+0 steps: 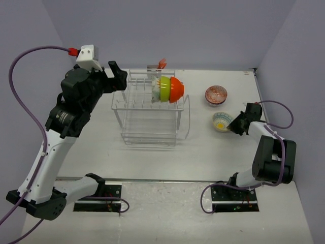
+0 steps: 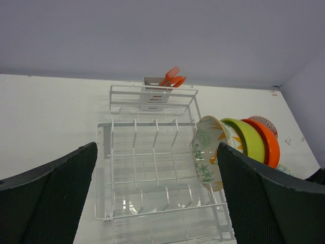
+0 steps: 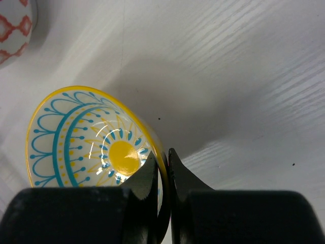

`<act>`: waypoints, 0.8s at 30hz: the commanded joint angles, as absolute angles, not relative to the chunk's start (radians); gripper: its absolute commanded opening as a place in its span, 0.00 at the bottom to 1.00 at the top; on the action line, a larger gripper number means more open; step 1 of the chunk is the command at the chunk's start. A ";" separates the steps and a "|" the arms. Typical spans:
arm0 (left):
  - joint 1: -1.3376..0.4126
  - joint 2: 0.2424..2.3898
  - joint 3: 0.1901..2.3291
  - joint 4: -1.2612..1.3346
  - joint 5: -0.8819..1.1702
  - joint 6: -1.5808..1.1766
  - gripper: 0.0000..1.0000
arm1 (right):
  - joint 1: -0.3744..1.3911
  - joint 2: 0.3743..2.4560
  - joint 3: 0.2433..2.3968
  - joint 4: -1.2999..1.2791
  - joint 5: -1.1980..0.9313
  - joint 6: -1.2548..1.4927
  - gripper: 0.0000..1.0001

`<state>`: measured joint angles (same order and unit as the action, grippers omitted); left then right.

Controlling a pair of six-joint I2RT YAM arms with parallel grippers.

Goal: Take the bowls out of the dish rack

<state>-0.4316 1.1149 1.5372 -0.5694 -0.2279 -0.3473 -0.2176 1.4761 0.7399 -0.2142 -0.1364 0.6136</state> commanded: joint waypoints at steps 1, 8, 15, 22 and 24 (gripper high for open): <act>-0.422 1.072 1.516 -0.509 -0.244 -0.327 1.00 | -0.230 1.439 0.778 -0.182 -0.094 0.623 0.00; -0.422 1.066 1.499 -0.514 -0.216 -0.318 1.00 | -0.299 1.517 0.853 -0.227 -0.058 0.624 0.04; -0.422 1.039 1.471 -0.511 -0.181 -0.284 1.00 | -0.321 1.609 0.917 -0.245 -0.003 0.623 0.06; -0.422 1.028 1.437 -0.489 -0.141 -0.273 1.00 | -0.334 1.618 0.930 -0.256 0.014 0.623 0.39; -0.422 1.020 1.430 -0.483 -0.126 -0.273 1.00 | -0.336 1.594 0.924 -0.264 0.017 0.630 0.58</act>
